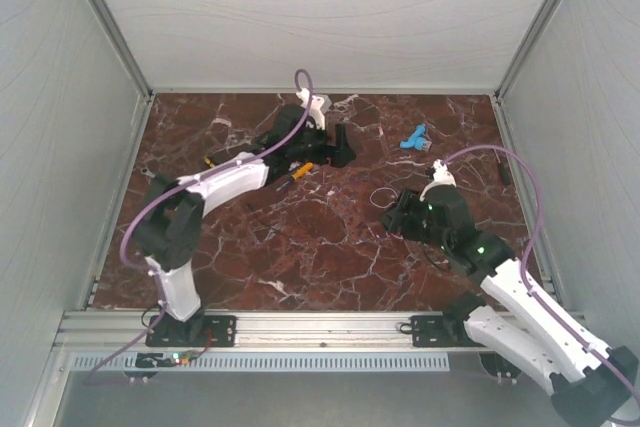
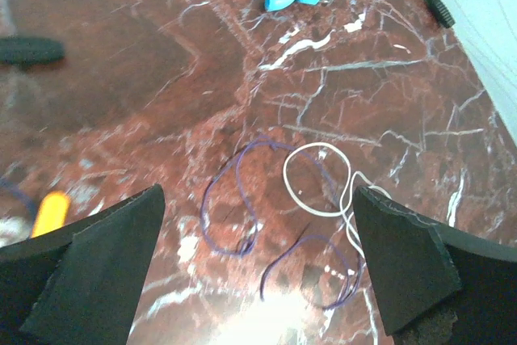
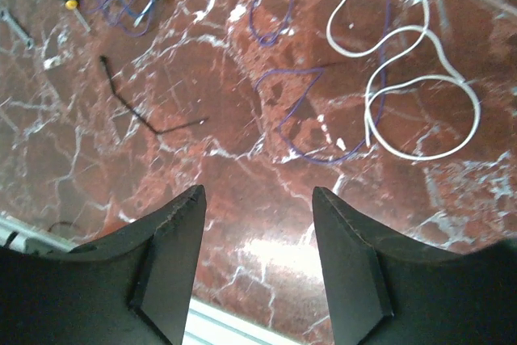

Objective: Zip-tie the wires
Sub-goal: Place the cable at the center of the board, then untie the cable at the center of the board.

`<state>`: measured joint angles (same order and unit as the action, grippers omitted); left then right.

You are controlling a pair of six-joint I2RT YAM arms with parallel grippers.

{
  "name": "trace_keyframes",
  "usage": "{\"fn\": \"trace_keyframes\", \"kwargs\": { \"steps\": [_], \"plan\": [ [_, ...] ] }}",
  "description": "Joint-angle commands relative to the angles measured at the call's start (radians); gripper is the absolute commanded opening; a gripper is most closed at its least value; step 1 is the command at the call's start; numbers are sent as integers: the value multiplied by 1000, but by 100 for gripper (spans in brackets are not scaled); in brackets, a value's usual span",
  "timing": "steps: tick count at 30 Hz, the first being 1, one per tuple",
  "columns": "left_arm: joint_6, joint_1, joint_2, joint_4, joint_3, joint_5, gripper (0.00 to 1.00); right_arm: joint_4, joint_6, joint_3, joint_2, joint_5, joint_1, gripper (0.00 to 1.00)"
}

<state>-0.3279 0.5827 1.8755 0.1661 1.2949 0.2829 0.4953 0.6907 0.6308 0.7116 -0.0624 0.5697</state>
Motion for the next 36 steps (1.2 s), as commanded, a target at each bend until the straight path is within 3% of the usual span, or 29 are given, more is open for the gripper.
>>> {"fn": "trace_keyframes", "kwargs": {
  "steps": [1,14,23,36],
  "plan": [
    [57,-11,-163,-41,-112,-146,100,-80,-81,41,48,-105,-27,53],
    [-21,-74,-487,-187,-461,-534,100,-257,-42,-62,90,-111,-90,53],
    [-62,-194,-480,-116,-520,-518,98,-240,-42,-53,170,-39,-91,52],
    [28,-290,-261,24,-399,-457,79,-206,-84,-79,103,-42,-107,52]
  ]
}}
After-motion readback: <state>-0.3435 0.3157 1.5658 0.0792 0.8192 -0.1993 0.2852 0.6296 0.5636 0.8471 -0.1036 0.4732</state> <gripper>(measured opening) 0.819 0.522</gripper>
